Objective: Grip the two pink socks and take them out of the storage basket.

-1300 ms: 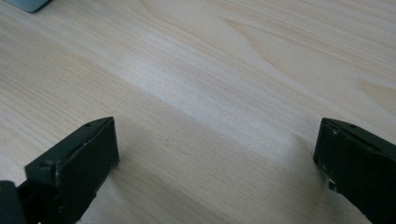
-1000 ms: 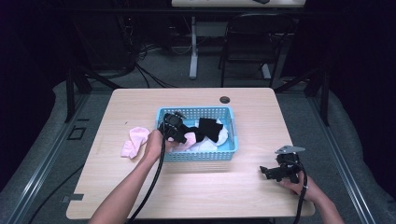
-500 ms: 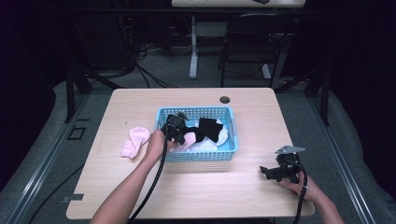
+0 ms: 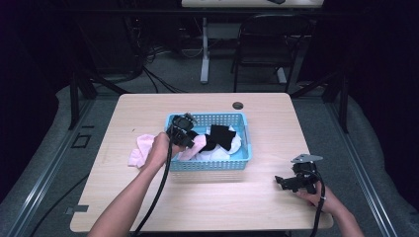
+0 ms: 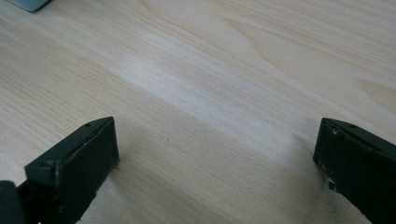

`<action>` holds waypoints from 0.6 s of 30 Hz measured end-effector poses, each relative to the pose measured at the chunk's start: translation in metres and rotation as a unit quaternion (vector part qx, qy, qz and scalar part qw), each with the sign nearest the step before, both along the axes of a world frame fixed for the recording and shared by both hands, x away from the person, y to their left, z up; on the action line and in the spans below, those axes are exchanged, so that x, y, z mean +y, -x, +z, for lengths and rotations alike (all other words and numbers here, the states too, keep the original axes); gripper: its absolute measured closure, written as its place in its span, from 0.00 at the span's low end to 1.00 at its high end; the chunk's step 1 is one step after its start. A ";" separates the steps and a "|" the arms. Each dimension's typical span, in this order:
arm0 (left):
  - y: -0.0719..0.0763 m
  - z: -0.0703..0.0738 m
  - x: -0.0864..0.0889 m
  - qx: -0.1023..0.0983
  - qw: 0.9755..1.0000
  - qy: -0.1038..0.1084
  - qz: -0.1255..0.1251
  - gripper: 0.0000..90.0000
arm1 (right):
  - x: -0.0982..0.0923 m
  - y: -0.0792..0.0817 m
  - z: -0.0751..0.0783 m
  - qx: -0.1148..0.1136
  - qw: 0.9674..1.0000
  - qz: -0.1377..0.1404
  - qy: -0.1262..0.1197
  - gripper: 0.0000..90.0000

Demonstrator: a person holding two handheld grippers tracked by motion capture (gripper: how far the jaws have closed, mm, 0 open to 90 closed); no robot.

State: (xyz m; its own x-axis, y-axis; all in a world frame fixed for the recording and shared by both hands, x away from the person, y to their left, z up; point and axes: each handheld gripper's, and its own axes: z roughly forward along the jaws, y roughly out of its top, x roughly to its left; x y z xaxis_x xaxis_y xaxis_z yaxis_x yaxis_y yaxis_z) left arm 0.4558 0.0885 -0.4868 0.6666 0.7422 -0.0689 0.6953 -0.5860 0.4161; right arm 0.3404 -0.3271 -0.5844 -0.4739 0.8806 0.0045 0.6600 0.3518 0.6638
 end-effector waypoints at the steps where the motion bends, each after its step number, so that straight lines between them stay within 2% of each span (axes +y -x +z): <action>1: 0.000 0.005 0.003 -0.006 1.000 0.001 0.001 0.97 | 0.000 0.000 0.000 0.000 1.000 0.000 0.000 0.00; 10: 0.002 0.020 0.014 -0.021 1.000 0.017 0.001 0.97 | 0.000 0.000 0.000 0.000 1.000 0.000 0.000 0.00; 11: 0.003 0.025 0.016 -0.025 0.999 0.024 0.000 0.97 | 0.000 0.000 0.000 0.000 1.000 -0.001 0.000 0.00; 15: 0.005 0.033 0.017 -0.034 0.999 0.025 -0.002 0.97 | 0.000 0.000 0.000 0.000 1.000 0.000 0.000 0.00; 18: 0.009 0.043 0.020 -0.049 0.998 0.033 -0.002 0.97 | 0.000 0.000 0.000 0.000 1.000 -0.001 0.000 0.00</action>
